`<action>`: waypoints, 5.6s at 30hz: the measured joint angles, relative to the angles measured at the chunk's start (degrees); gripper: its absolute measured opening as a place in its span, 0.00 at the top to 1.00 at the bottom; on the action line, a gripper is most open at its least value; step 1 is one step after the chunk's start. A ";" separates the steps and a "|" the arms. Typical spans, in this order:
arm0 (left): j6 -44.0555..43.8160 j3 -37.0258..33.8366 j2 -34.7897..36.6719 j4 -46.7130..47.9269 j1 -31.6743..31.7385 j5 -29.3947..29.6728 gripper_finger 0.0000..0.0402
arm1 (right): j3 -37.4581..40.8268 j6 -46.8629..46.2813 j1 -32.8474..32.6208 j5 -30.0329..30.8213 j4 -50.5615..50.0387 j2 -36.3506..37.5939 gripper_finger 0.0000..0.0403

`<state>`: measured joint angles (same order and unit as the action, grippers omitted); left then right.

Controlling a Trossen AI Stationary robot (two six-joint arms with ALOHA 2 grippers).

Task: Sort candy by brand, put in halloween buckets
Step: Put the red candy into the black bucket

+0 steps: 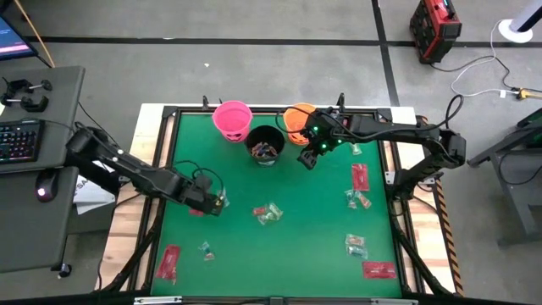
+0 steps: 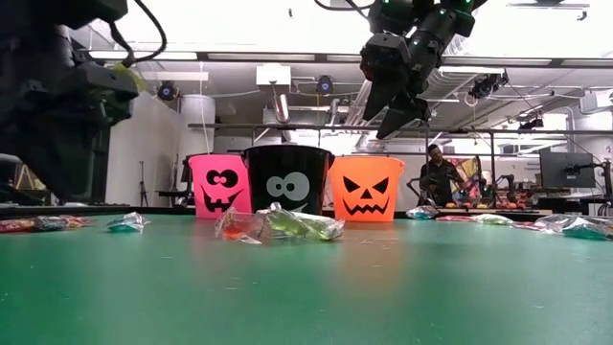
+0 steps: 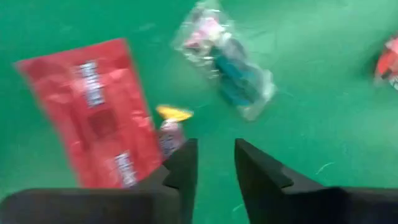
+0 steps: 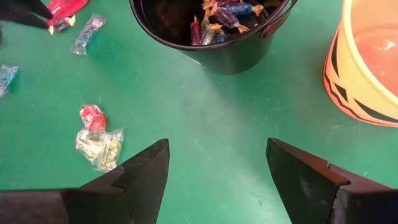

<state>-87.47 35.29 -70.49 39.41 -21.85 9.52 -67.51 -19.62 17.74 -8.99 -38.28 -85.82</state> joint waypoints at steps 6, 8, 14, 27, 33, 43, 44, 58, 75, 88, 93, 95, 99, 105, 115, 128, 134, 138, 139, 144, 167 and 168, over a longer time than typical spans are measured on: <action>0.68 0.00 -3.04 1.30 0.01 -1.47 0.61 | 0.00 -0.02 0.00 0.00 0.00 0.00 0.36; 0.58 0.00 -2.87 1.38 0.01 -1.60 0.59 | 0.00 -0.02 0.02 0.00 0.01 0.00 0.36; 0.90 0.00 -3.82 0.40 0.11 -1.53 0.57 | 0.00 0.07 0.00 0.00 0.04 0.00 0.36; 1.83 0.79 -9.95 -5.62 0.57 -1.31 0.57 | 0.00 0.02 0.00 0.13 0.32 0.00 0.36; 2.74 1.75 -10.04 -4.05 0.57 -0.41 0.57 | 0.00 0.11 0.00 0.15 0.44 0.00 0.36; 4.59 1.13 -9.69 11.52 0.39 -2.26 0.57 | 0.00 0.13 0.02 0.13 0.46 0.00 0.36; 4.37 1.09 -9.33 11.84 0.39 -2.78 0.57 | 0.00 0.13 0.00 0.13 0.44 0.00 0.36; 3.63 2.04 -7.48 9.74 0.50 3.58 0.57 | 0.00 0.15 0.00 0.48 0.55 0.00 0.36; 3.64 -0.44 -8.05 0.59 0.46 1.12 0.59 | 0.00 -0.94 0.00 0.57 1.27 0.00 0.36; 5.88 -0.20 -12.00 1.25 0.46 0.66 0.72 | 0.00 -0.92 0.00 1.98 1.32 0.00 0.36; 7.06 0.22 -9.53 1.09 0.50 -0.63 0.95 | 0.00 -0.90 0.01 2.01 1.38 0.00 0.36; 8.04 0.86 -7.76 1.01 0.49 -1.49 0.95 | 0.00 -0.90 0.02 2.01 1.49 0.00 0.36; 11.80 3.28 -1.82 2.86 1.35 -0.37 1.00 | 0.00 -0.90 0.00 2.03 1.83 0.00 0.36; 18.38 6.28 6.63 4.27 3.77 5.12 0.99 | 0.00 -0.90 0.01 2.01 3.50 0.00 0.36; 22.61 6.67 8.19 12.94 6.77 1.86 1.00 | 0.00 -1.38 0.00 1.73 3.89 0.00 0.36; 21.70 -1.01 6.49 12.27 1.01 -4.14 0.63 | 0.00 -1.36 0.02 1.95 5.19 0.00 0.36; 22.13 -2.80 6.49 11.64 1.20 -2.80 0.49 | 0.00 -2.44 0.02 2.13 5.18 0.00 0.36; 22.95 -2.78 5.25 11.53 1.22 -1.56 0.47 | 0.00 -3.06 0.02 2.97 5.18 0.00 0.36; 23.59 -2.79 4.61 11.18 1.22 -1.75 0.47 | 0.00 -3.06 0.02 3.12 5.18 0.00 0.36; 27.69 -2.78 -0.70 6.35 1.18 -3.49 0.47 | 0.00 -4.56 0.02 4.92 5.20 0.00 0.36; 22.42 1.28 -7.80 0.75 -1.68 -2.88 0.47 | 0.00 -7.31 0.02 4.98 5.53 -0.02 0.36; 23.46 1.27 -7.83 0.91 -1.91 -2.26 0.47 | 0.00 -7.09 0.02 4.98 5.54 -0.01 0.36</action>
<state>-64.01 36.56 -78.32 40.32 -23.76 7.26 -67.51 -26.71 17.76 -4.01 -32.74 -85.83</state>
